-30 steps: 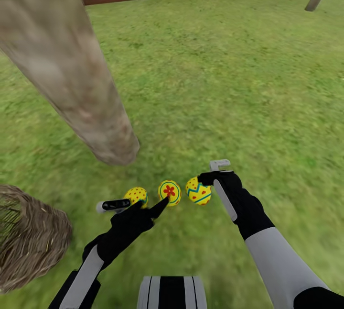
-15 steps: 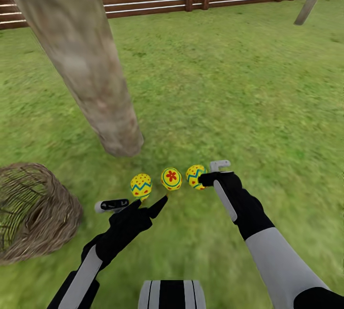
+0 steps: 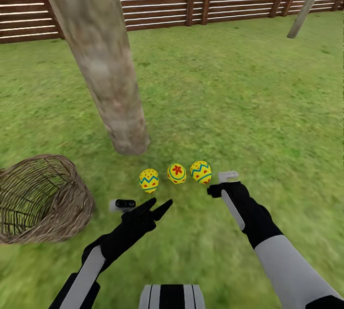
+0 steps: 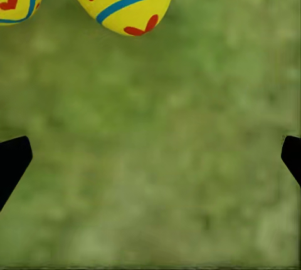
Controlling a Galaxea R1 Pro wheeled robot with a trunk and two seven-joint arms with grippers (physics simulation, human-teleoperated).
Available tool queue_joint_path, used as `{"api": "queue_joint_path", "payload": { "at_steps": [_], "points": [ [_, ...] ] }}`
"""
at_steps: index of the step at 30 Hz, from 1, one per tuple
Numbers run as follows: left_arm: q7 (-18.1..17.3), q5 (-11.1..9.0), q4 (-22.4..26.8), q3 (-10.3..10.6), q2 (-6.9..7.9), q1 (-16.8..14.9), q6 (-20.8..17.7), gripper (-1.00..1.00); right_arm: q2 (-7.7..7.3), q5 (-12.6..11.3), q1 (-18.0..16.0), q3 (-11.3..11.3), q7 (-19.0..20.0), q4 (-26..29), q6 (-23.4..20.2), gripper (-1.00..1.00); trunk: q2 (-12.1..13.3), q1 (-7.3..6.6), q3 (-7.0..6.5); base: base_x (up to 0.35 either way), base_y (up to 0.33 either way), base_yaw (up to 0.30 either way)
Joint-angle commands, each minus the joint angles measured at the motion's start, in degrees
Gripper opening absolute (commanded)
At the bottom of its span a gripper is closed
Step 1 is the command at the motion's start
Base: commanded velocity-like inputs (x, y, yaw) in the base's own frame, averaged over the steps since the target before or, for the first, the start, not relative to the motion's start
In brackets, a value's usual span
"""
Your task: Take the three Easter eggs out of the wicker basket on the lawn in the garden, then place them on the lawn next to a single tree (choose any tree) so that all three eggs are next to the same tree and none are left in the basket.
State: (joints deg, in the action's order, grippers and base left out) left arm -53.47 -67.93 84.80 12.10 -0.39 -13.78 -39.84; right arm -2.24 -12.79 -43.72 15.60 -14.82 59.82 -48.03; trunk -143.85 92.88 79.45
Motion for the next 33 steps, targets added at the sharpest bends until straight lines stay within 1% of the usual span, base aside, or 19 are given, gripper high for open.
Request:
{"api": "queue_joint_path", "payload": {
  "at_steps": [1,2,4,5,6,7,9,12,16,17,18,19,21,24,25,28,29,31,33],
  "points": [
    [3.27,-0.37,0.05,0.03,0.01,-0.02,-0.35,1.00,-0.17,-0.56,0.18,0.22,-0.56,-0.03,-0.14,1.00,0.00,-0.03,-0.19,-0.007,0.003,0.000],
    [8.14,-0.31,0.00,-0.05,0.18,-0.02,-0.27,1.00,-0.36,-0.49,0.35,0.21,-0.56,-0.11,-0.17,1.00,0.01,-0.06,-0.41,-0.002,0.001,0.000],
    [13.30,-0.29,-0.18,-0.11,0.46,-0.02,-0.23,1.00,-0.40,-0.43,0.47,0.34,-0.56,-0.22,-0.26,1.00,0.04,-0.11,-0.86,-0.001,0.000,0.000],
    [15.07,-0.26,-0.25,-0.13,0.58,0.00,-0.23,1.00,-0.37,-0.42,0.60,0.41,-0.56,-0.27,-0.30,1.00,0.05,-0.14,-1.08,0.000,0.000,0.000],
    [16.79,-0.24,-0.38,-0.07,1.24,0.02,-0.23,1.00,-0.33,-0.39,1.08,0.47,-0.56,-0.49,-0.28,1.00,0.07,-0.16,-1.30,0.000,0.000,0.000],
    [18.27,-0.22,-0.49,0.02,2.34,0.04,-0.23,1.00,-0.32,-0.36,1.58,0.51,-0.56,-0.71,-0.26,1.00,0.08,-0.19,-1.52,0.000,0.000,0.000],
    [20.02,-0.20,-0.61,0.15,4.38,0.11,-0.22,1.00,-0.29,-0.33,2.14,0.54,-0.56,-1.03,-0.19,1.00,0.11,-0.24,-1.96,0.000,0.000,0.000],
    [20.94,-0.19,-0.68,0.19,6.27,0.35,-0.16,1.00,-0.24,-0.30,2.47,0.56,-0.56,-1.39,-0.15,1.00,0.15,-0.32,-2.63,0.000,0.000,0.000],
    [21.25,-0.19,-0.70,0.14,7.93,0.48,-0.22,1.00,-0.28,-0.24,2.57,0.57,-0.56,-2.04,-0.13,1.00,0.20,-0.42,-3.52,0.000,0.000,0.000],
    [21.29,-0.18,-0.71,0.23,10.00,0.50,-0.32,1.00,-0.28,-0.22,2.58,0.57,-0.50,-3.68,-0.04,1.00,0.21,-0.45,-3.74,0.000,0.000,0.000],
    [21.30,-0.18,-0.70,0.25,10.74,0.52,-0.37,1.00,-0.26,-0.22,2.58,0.57,-0.49,-4.18,0.01,1.00,0.23,-0.47,-3.96,0.000,0.000,0.000],
    [21.26,-0.20,-0.74,0.32,11.92,0.56,-0.43,1.00,-0.24,-0.19,2.58,0.59,-0.48,-4.70,0.10,1.00,0.24,-0.50,-4.18,0.000,0.000,0.000],
    [21.23,-0.20,-0.80,0.35,13.38,0.60,-0.57,1.00,-0.21,-0.16,2.59,0.75,-0.48,-5.04,0.22,1.00,0.27,-0.55,-4.62,0.000,0.000,0.000],
    [21.27,-0.19,-0.85,0.43,15.01,1.07,-0.81,1.00,-0.21,-0.12,2.59,1.00,-0.47,-5.45,0.28,1.00,0.31,-0.63,-5.29,0.000,0.000,0.000],
    [21.29,-0.19,-0.89,0.56,16.05,1.30,-0.89,1.00,-0.20,-0.13,2.59,1.06,-0.44,-6.07,0.33,1.00,0.32,-0.65,-5.51,0.000,0.000,0.000],
    [21.30,-0.19,-1.74,1.27,17.44,1.75,-0.94,1.00,-0.13,-0.09,2.59,1.09,-0.30,-8.99,0.47,1.00,0.36,-0.73,-6.17,0.000,0.000,0.000],
    [21.30,-0.18,-2.89,1.96,17.88,2.36,-0.94,1.00,-0.19,-0.01,2.59,1.10,-0.23,-10.55,0.77,1.00,0.38,-0.76,-6.40,0.000,0.000,0.000],
    [21.30,-0.18,-3.98,2.22,18.16,2.56,-0.94,1.00,-0.21,-0.02,2.59,1.10,-0.22,-10.94,0.86,1.00,0.40,-0.81,-6.84,-0.041,0.000,0.000],
    [21.30,-0.18,-6.47,2.95,18.33,2.66,-0.89,1.00,-0.21,-0.04,2.59,1.10,-0.26,-11.80,0.90,1.00,0.43,-0.86,-7.28,-0.229,0.029,0.000]
  ]
}}
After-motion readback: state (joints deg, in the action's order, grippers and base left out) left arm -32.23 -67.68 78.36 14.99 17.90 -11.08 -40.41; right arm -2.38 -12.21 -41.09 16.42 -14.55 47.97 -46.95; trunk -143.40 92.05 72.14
